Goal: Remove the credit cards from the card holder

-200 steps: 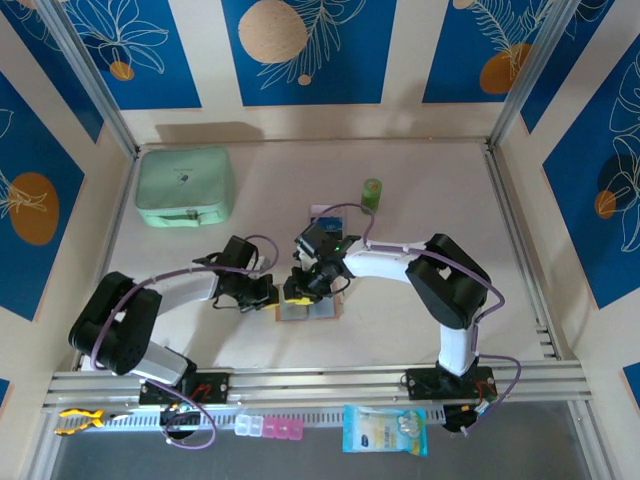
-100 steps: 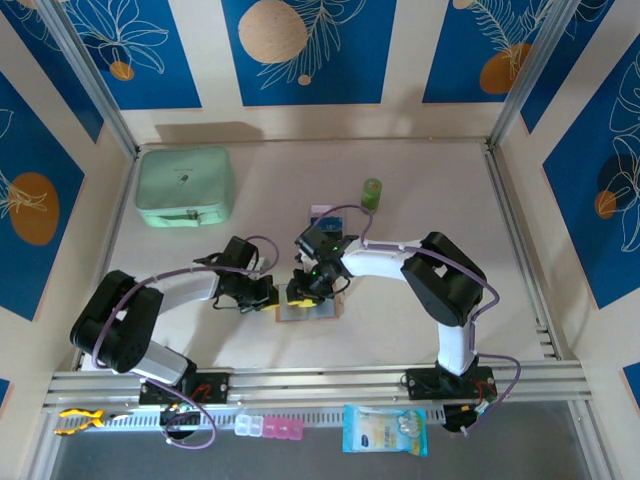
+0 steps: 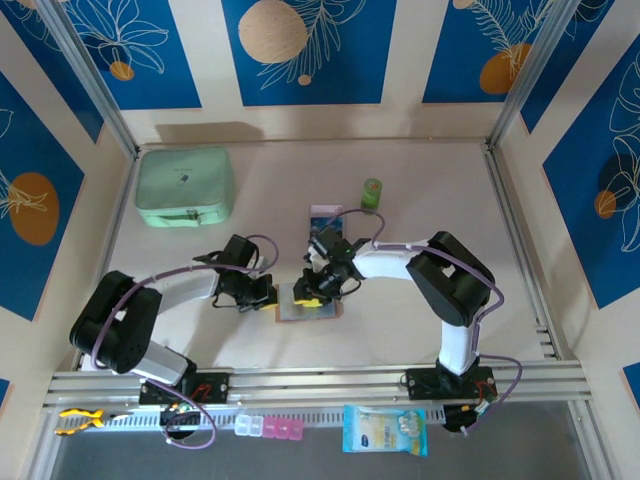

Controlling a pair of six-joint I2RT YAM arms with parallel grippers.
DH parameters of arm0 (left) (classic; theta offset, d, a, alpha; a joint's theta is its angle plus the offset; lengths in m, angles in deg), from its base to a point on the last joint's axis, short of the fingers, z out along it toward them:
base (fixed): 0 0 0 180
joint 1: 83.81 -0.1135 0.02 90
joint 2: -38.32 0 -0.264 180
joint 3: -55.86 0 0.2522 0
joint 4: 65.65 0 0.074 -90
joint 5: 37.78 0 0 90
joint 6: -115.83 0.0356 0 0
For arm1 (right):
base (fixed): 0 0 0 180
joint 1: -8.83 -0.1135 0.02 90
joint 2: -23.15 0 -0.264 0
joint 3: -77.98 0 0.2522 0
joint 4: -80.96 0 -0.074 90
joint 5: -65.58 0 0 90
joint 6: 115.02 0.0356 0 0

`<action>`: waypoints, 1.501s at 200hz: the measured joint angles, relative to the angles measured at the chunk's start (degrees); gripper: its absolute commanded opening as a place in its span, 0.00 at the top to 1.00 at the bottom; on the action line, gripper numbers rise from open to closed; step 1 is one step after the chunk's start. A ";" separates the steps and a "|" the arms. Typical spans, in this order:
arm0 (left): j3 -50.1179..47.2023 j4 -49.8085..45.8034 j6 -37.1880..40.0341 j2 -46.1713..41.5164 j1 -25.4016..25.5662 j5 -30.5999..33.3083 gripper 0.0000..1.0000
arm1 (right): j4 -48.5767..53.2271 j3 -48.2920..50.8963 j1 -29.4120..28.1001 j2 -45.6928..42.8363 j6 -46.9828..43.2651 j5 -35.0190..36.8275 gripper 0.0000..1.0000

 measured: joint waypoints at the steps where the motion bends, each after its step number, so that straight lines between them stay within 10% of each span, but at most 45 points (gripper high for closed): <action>1: 0.00 -0.04 -0.02 -0.09 0.00 0.00 0.95 | -0.17 0.11 0.04 -0.02 0.02 -0.13 0.68; 300: -0.33 11.08 -11.91 1.46 3.67 -1.81 0.64 | -17.20 8.92 3.87 -0.87 3.48 -10.29 0.69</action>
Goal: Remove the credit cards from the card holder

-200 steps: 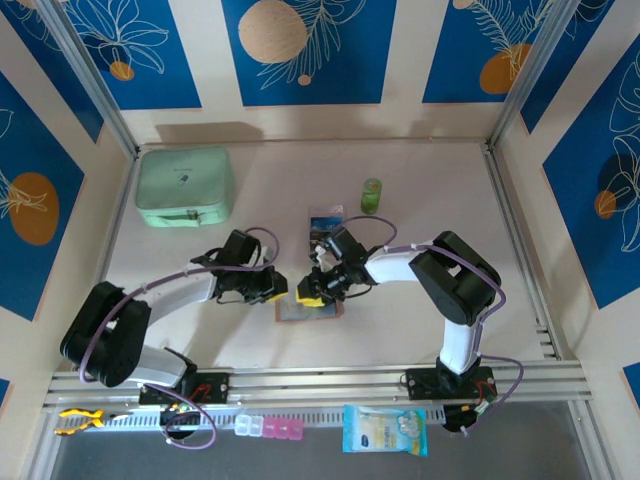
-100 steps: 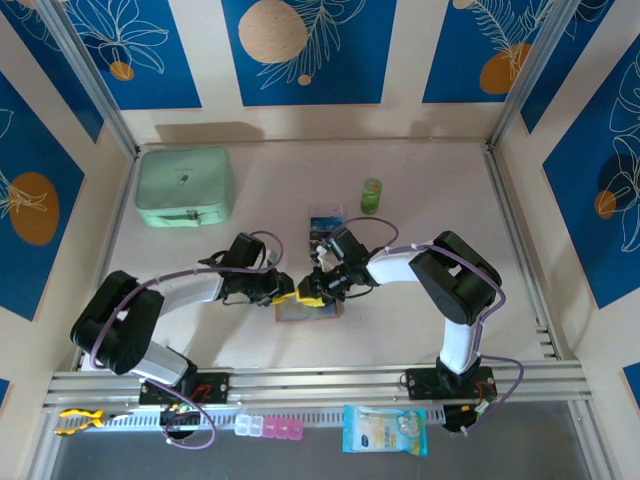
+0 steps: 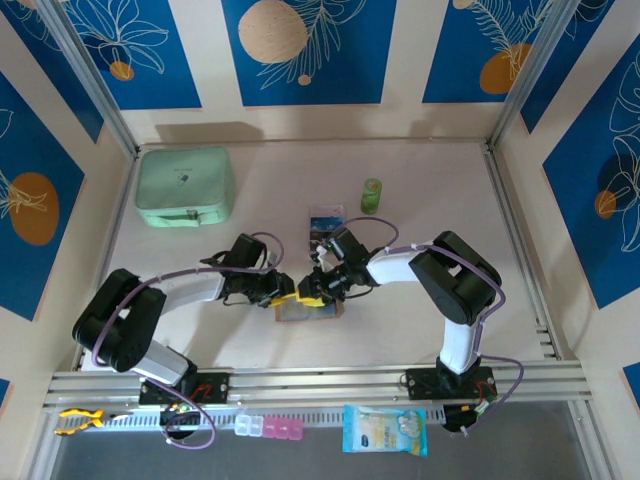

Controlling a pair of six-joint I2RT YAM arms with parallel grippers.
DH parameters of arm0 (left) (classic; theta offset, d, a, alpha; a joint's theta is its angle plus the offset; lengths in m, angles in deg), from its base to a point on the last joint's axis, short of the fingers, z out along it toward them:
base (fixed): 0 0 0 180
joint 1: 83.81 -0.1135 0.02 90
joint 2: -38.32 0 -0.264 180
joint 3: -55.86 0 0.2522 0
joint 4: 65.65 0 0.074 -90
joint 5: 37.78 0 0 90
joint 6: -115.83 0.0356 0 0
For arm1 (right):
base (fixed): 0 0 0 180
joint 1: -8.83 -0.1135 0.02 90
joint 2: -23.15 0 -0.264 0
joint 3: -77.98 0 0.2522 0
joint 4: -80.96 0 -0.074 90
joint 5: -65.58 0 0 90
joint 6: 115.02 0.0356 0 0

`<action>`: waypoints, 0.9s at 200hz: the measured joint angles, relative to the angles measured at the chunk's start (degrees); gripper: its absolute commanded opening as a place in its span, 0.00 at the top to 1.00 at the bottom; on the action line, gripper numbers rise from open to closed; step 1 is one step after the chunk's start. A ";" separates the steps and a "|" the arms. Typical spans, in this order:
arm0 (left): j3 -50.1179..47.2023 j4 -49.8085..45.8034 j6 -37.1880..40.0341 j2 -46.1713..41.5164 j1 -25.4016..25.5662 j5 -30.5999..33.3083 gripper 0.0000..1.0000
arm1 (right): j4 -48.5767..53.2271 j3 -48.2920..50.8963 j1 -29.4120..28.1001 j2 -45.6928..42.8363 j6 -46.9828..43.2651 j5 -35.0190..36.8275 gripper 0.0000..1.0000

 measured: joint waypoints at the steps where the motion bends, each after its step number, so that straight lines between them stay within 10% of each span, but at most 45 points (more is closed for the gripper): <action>1: 0.00 -0.02 0.00 0.00 0.00 0.00 0.64 | -0.02 0.02 0.00 0.00 0.00 0.00 0.69; 59: 0.00 0.33 -0.44 0.68 0.26 -0.28 0.77 | -0.42 0.22 0.04 -0.02 0.00 -0.20 0.69; 180: 1.60 0.52 -1.73 -2.34 2.38 -2.16 0.70 | 7.80 0.72 0.07 -10.78 -0.48 6.67 0.68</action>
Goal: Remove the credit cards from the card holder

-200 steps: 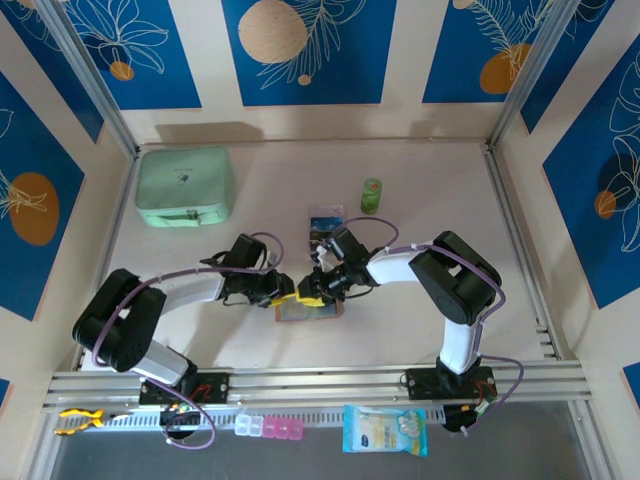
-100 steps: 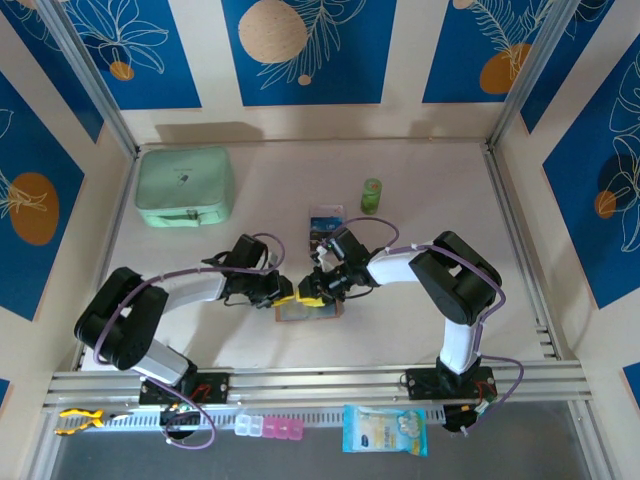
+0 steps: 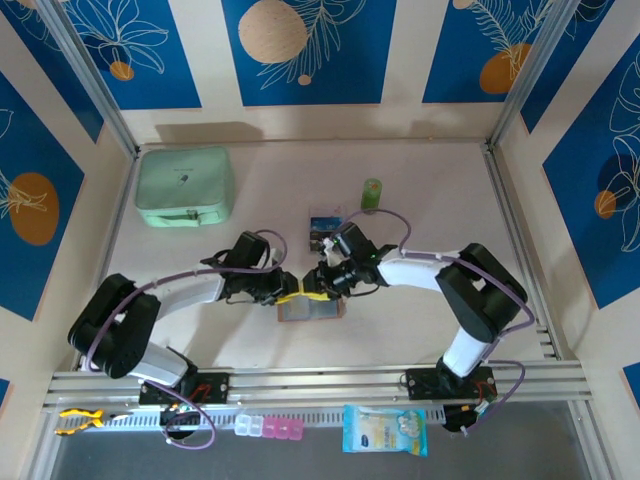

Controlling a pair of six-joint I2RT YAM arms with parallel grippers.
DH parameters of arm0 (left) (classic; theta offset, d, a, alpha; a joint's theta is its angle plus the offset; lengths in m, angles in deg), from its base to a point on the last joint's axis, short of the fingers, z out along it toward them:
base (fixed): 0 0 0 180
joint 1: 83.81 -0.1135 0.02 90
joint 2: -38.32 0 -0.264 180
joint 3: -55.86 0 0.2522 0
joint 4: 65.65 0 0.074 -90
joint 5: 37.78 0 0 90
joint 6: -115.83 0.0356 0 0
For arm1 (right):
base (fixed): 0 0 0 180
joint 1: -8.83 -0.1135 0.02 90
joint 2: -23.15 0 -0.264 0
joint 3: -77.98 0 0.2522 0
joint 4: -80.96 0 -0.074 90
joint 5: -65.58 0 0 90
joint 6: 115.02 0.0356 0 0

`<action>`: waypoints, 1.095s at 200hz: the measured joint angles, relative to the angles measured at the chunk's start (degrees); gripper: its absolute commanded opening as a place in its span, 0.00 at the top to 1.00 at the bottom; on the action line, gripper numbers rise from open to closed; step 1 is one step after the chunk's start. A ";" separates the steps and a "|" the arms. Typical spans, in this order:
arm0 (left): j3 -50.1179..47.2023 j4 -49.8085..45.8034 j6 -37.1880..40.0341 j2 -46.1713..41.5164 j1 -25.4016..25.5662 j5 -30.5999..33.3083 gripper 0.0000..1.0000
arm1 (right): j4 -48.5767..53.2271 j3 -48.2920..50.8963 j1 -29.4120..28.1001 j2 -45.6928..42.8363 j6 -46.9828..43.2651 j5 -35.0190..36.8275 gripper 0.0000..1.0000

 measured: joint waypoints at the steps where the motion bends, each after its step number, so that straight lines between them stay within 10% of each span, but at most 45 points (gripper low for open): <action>1: 0.11 -0.02 -0.02 -0.02 0.09 0.02 0.70 | 0.17 0.00 0.00 -0.20 -0.02 0.17 0.68; 219: 11.28 1.11 -1.44 9.07 9.27 0.66 0.61 | 12.79 5.55 7.48 -18.80 -2.58 7.15 0.64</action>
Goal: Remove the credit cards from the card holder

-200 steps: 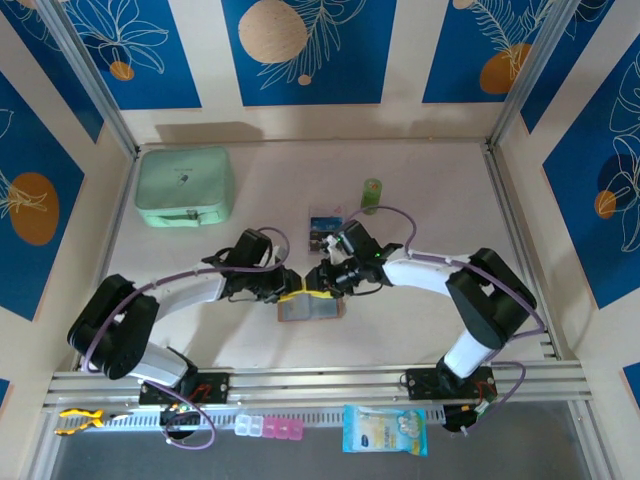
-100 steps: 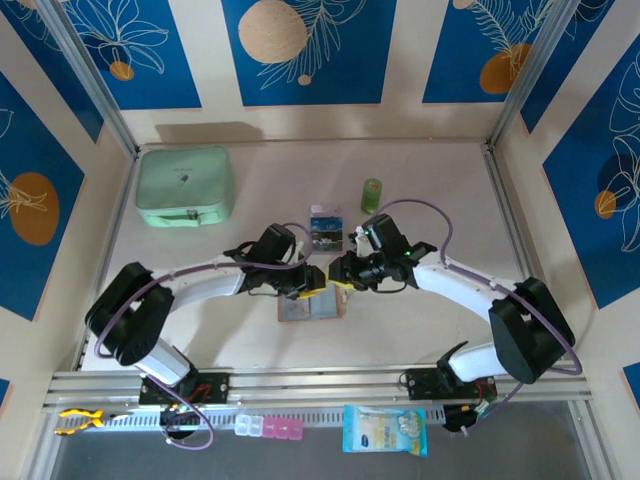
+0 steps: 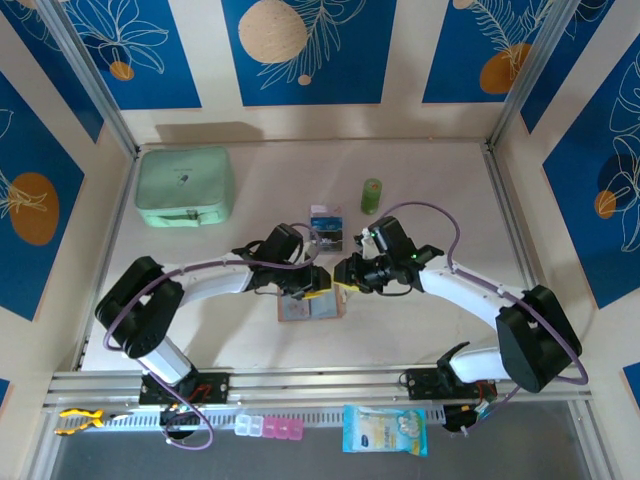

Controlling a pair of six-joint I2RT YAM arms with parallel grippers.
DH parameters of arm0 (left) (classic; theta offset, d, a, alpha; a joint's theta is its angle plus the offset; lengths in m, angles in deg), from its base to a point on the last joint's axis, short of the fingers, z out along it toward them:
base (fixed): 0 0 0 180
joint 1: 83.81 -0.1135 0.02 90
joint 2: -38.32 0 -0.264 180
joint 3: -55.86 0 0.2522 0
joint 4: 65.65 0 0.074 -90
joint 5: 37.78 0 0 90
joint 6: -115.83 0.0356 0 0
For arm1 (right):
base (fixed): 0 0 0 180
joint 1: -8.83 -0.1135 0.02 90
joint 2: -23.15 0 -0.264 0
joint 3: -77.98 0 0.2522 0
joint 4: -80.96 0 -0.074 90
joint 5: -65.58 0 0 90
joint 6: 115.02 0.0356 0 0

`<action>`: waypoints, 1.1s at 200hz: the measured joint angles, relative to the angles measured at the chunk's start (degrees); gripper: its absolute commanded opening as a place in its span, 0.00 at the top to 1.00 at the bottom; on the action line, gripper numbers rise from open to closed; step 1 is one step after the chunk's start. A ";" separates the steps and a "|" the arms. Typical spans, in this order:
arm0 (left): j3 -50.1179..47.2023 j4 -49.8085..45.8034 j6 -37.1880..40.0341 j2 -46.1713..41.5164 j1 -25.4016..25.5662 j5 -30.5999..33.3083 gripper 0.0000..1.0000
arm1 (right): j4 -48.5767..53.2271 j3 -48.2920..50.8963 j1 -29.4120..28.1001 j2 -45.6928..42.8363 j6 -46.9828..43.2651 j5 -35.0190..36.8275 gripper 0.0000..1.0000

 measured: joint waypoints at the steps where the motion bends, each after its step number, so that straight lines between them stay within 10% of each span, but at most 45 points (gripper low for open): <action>1: 0.00 -0.04 0.02 -0.04 0.00 0.00 0.61 | 0.02 0.00 -0.02 0.02 0.00 0.00 0.64; 220: -1.49 5.79 0.81 5.38 -4.55 -3.30 0.62 | 5.42 -3.93 -2.84 -1.51 0.02 4.66 0.65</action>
